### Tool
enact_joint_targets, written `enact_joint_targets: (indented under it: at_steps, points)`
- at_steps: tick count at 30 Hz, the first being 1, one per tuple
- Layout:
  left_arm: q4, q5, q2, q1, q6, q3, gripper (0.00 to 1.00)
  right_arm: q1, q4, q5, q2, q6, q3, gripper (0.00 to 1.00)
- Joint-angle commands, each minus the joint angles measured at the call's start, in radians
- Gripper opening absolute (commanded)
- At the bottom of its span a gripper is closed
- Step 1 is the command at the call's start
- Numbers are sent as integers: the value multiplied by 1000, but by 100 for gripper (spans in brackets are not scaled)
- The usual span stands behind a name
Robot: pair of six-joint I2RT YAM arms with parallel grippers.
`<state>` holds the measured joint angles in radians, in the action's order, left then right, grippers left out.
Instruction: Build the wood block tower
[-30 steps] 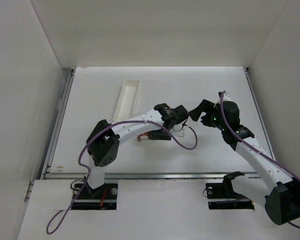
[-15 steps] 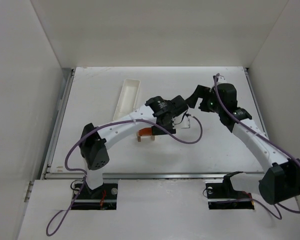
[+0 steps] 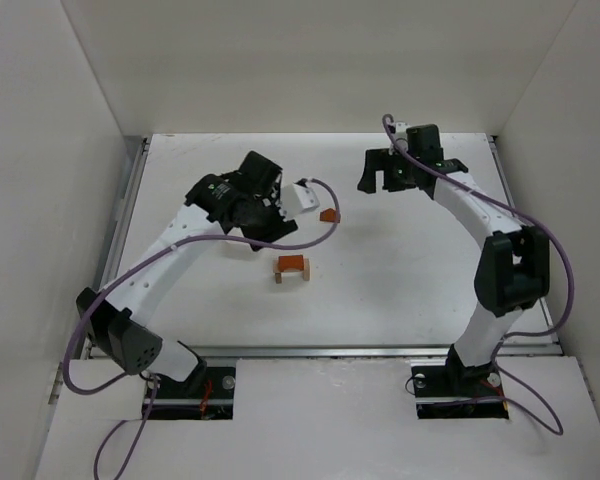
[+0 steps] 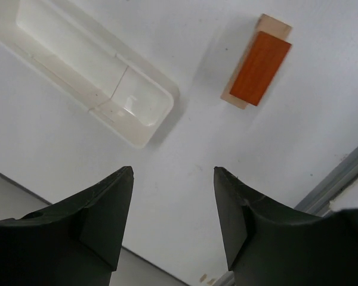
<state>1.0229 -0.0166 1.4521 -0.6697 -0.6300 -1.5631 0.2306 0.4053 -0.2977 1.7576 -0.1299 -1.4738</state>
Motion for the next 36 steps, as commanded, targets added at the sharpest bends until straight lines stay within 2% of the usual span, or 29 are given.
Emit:
enact_joint_targets:
  at_steps: [1, 4, 7, 11, 12, 15, 19, 23, 29, 32, 33, 34, 36]
  points:
    - [-179, -163, -93, 136, 33, 78, 52, 48, 79, 17, 61, 195, -52, 99]
    - [-280, -236, -151, 217, 105, 170, 52, 111, 79, 74, 114, 363, -63, 99]
    - [-308, -237, -171, 226, 135, 236, 52, 122, 53, 65, 163, 470, -77, 99]
    - [-320, -226, -180, 226, 156, 276, 52, 131, 128, -15, 273, 555, -215, 99]
    - [-331, -226, -180, 235, 156, 285, 52, 131, 159, -29, 302, 575, -297, 99]
    - [-331, -217, -180, 236, 156, 285, 52, 173, 248, 12, 407, 631, -413, 99]
    - [-343, -151, -180, 236, 145, 294, 52, 222, 273, 91, 459, 707, -424, 99]
    - [-383, -54, -190, 257, 203, 294, 51, 242, 273, 54, 470, 716, -425, 96]
    - [-383, -75, -213, 271, 256, 354, 51, 260, 241, 64, 459, 725, -392, 96]
    - [-408, -66, -213, 280, 266, 385, 51, 269, 240, 126, 490, 736, -391, 90]
    - [-408, -66, -213, 280, 266, 385, 51, 280, 253, 155, 502, 736, -401, 84]
    - [-408, -66, -213, 280, 266, 373, 51, 280, 253, 181, 502, 736, -401, 72]
    - [-408, -66, -213, 280, 254, 361, 51, 280, 221, 221, 488, 736, -341, 72]
